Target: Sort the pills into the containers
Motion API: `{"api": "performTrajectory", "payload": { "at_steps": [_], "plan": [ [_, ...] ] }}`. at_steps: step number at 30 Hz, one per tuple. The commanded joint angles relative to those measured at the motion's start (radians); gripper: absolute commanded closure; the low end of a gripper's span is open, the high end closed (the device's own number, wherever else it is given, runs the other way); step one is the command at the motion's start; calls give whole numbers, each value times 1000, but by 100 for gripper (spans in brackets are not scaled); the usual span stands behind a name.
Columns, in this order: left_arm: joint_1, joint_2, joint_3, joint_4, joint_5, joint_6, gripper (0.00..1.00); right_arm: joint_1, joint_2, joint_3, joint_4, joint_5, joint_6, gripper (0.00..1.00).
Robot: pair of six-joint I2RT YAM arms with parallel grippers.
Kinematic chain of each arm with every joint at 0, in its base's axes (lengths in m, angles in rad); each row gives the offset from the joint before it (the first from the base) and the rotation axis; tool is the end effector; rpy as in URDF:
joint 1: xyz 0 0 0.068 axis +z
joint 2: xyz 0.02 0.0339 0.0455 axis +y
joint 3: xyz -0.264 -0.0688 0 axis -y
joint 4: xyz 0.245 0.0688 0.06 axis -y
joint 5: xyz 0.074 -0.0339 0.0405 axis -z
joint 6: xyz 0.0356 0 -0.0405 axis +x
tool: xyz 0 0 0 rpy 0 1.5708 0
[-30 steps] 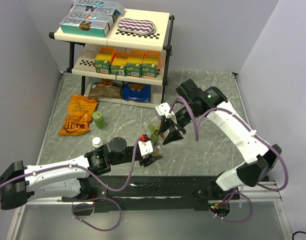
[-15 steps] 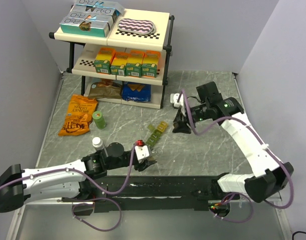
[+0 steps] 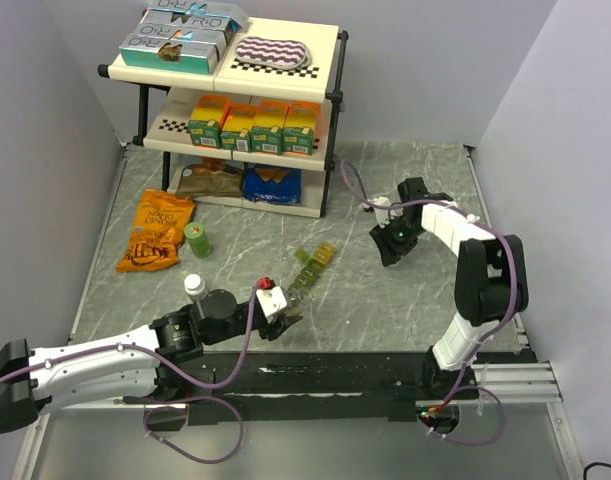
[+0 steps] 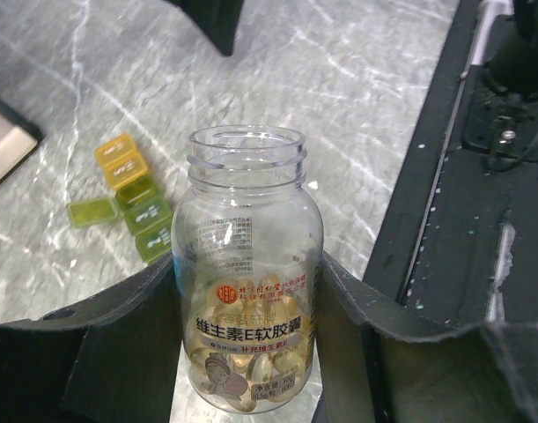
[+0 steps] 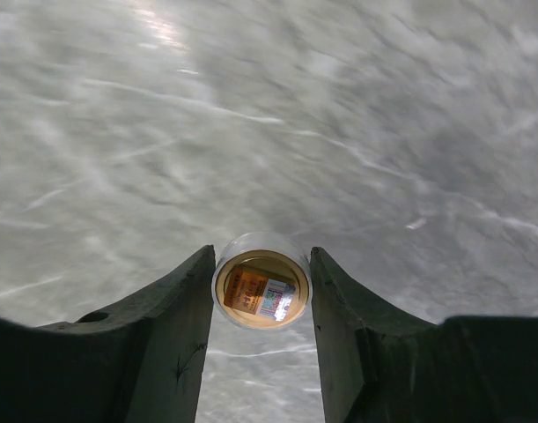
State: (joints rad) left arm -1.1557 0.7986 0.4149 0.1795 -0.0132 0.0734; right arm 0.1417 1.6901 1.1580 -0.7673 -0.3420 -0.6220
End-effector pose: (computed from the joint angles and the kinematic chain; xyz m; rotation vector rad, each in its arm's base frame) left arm 0.0782 -0.1762 0.2443 1.0531 1.5094 -0.7614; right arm 0.3169 0.0573 0.1994 -1.0947 2.5505 0.3753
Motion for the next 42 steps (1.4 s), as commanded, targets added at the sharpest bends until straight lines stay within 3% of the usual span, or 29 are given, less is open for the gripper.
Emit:
{"api": "performTrajectory", "payload": {
  "at_steps": [1,5,17,20,23,25,26,27,28,30,31,37,42],
  "plan": [
    [-2,-27,-18,37,-74,-41,99,-36,55,11,60,84,34,85],
    [-1,-44,-31,46,-100,-52,99,-50,103,-3,71,84,34,78],
    [1,-128,12,-26,-145,-63,99,-68,56,32,-1,11,-25,24],
    [1,-130,48,-74,-140,-43,99,-67,40,94,-73,-66,-83,23],
    [-1,-134,100,-156,-133,-5,99,-36,20,163,-171,-224,-229,22],
    [-1,-145,139,-239,-139,40,99,5,-6,184,-214,-337,-425,21],
    [1,-153,150,-261,-143,55,99,27,-18,177,-245,-368,-515,18],
    [1,-157,156,-282,-148,86,99,74,-41,167,-254,-399,-720,15],
    [1,-176,160,-314,-165,100,99,94,-49,142,-260,-419,-817,0],
    [2,-197,151,-333,-188,126,99,162,-24,132,-270,-391,-1091,0],
    [2,-223,131,-336,-215,128,99,182,-4,159,-261,-368,-1126,0],
    [2,-292,81,-314,-257,109,99,285,183,396,-227,-310,-1150,0],
    [11,-263,81,-328,-261,134,99,335,287,466,-216,-239,-1159,0]
  ]
}}
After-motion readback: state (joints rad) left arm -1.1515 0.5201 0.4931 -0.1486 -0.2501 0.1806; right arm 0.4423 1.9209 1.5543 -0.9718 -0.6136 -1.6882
